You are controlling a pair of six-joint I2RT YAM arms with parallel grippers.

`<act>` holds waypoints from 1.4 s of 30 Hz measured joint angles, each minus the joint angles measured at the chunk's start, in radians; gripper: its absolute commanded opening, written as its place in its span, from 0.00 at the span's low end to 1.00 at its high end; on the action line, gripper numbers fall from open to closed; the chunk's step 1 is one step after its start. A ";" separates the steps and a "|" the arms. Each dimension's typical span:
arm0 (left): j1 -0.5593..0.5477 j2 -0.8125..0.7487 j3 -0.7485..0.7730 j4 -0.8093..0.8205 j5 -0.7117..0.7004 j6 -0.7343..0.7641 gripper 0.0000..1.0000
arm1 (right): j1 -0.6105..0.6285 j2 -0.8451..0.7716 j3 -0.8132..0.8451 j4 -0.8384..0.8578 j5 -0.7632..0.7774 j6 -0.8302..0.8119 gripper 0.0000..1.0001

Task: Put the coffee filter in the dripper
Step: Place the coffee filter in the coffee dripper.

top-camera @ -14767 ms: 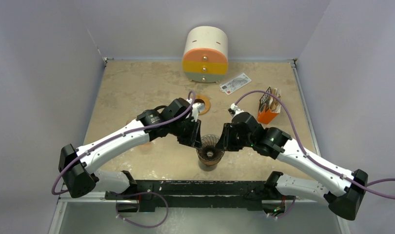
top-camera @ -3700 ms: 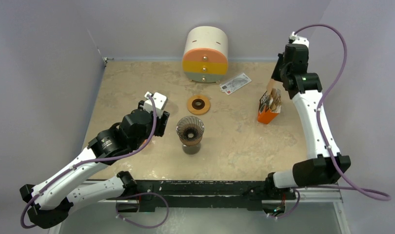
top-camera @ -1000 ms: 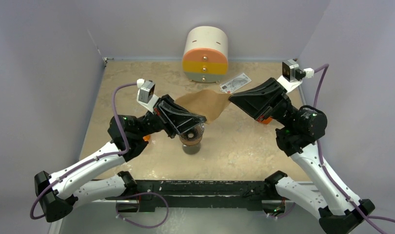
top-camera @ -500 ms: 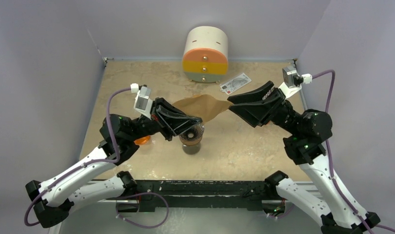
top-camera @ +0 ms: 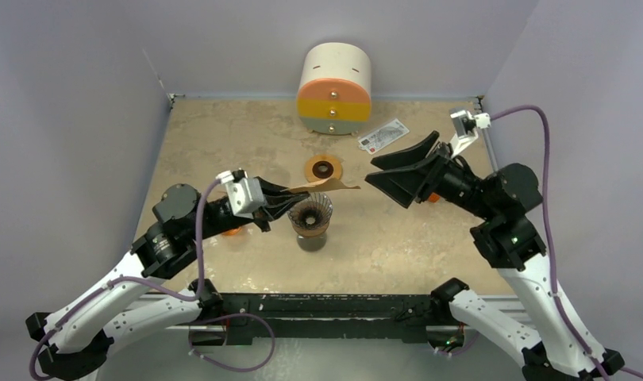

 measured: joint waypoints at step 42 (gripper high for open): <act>0.002 -0.037 -0.241 0.298 -0.390 1.007 0.00 | 0.167 0.334 -0.151 0.364 0.172 0.628 0.68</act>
